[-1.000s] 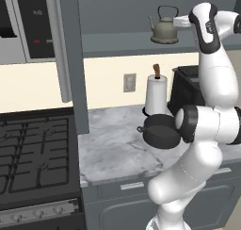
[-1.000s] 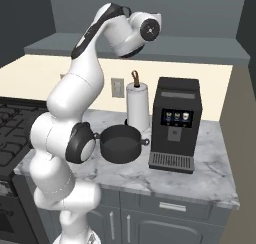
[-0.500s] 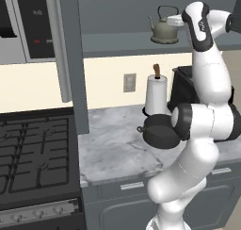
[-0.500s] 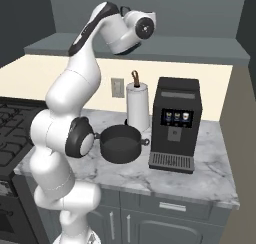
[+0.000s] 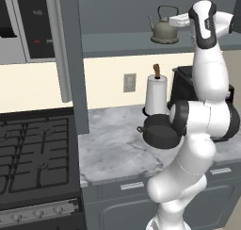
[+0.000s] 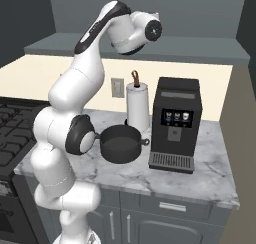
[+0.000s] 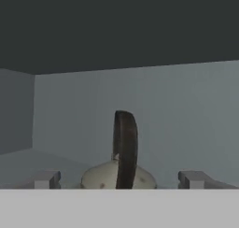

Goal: Pick the kettle from the cabinet and place it on a stove burner. Then pick the pot from the counter and place it on another stove burner. Finally, turn both burners on.

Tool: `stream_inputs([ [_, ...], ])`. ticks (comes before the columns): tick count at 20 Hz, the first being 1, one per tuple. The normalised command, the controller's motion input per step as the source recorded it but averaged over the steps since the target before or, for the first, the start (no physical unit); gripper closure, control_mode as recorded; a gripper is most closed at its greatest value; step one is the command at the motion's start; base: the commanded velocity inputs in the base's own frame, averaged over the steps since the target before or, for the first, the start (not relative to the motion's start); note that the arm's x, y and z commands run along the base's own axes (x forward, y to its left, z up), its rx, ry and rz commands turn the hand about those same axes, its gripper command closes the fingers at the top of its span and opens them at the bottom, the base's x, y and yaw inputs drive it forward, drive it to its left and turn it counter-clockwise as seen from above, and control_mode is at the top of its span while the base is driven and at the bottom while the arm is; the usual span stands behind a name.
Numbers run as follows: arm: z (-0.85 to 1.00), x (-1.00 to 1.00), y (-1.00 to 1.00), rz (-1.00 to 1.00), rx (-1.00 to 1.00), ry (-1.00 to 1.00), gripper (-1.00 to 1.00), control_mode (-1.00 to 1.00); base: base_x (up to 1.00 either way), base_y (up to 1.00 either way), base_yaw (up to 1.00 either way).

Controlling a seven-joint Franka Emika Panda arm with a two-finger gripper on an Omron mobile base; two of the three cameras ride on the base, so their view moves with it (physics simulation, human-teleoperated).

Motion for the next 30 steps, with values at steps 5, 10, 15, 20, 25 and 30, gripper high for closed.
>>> stream_inputs([
  [5, 0.00, 0.08, -0.01, 0.07, 0.00, -0.01, 1.00, -1.00, 0.00, 0.00, 0.00],
  [10, 0.00, 0.15, 0.00, 0.04, 0.00, 0.00, 1.00, -1.00, 0.00, 0.00, 0.00],
  [15, 0.00, 0.11, 0.00, 0.03, 0.00, 0.00, 1.00, -1.00, 0.00, 0.00, 0.00],
  [20, 0.00, 0.02, 0.01, 0.00, 0.00, 0.00, 1.00, -1.00, 0.00, 0.00, 0.00],
  [25, 0.00, 0.00, 0.00, 0.00, 0.00, 0.00, 1.00, -1.00, 0.00, 0.00, 0.00],
  [30, 0.00, 0.00, 0.00, 0.00, 0.00, 0.00, 1.00, -1.00, 0.00, 0.00, 0.00],
])
